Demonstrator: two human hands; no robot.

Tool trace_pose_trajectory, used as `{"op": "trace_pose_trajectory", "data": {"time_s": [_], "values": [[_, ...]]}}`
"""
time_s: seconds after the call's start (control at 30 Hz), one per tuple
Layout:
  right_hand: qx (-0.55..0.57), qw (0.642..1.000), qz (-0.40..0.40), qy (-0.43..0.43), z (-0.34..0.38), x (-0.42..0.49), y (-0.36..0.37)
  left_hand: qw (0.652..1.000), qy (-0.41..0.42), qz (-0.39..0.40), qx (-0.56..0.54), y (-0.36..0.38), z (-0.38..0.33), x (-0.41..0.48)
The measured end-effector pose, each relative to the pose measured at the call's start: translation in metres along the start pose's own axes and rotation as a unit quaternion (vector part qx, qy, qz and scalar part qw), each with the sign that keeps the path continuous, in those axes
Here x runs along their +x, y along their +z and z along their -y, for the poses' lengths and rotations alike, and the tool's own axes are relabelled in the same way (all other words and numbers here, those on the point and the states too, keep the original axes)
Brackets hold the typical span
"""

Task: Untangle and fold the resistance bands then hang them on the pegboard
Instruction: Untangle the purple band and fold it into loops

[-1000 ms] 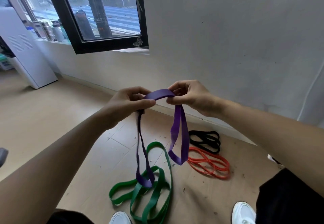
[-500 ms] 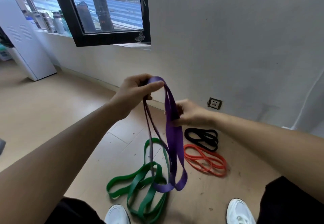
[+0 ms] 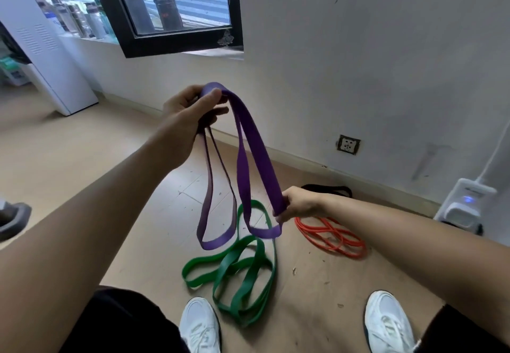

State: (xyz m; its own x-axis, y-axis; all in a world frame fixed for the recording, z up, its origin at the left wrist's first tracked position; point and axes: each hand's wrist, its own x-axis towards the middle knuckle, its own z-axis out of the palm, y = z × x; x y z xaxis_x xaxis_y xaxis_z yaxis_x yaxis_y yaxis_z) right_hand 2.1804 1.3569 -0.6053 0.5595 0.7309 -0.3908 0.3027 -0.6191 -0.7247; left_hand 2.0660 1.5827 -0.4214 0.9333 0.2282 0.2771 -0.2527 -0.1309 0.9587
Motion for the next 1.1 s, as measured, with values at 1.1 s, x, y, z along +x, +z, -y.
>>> {"op": "trace_pose_trajectory", "data": {"time_s": [1.1], "values": [[0.155, 0.922, -0.342, 0.09, -0.071, -0.025, -0.076, 0.96, -0.12, -0.236, 0.087, -0.056, 0.052, 0.005]]}}
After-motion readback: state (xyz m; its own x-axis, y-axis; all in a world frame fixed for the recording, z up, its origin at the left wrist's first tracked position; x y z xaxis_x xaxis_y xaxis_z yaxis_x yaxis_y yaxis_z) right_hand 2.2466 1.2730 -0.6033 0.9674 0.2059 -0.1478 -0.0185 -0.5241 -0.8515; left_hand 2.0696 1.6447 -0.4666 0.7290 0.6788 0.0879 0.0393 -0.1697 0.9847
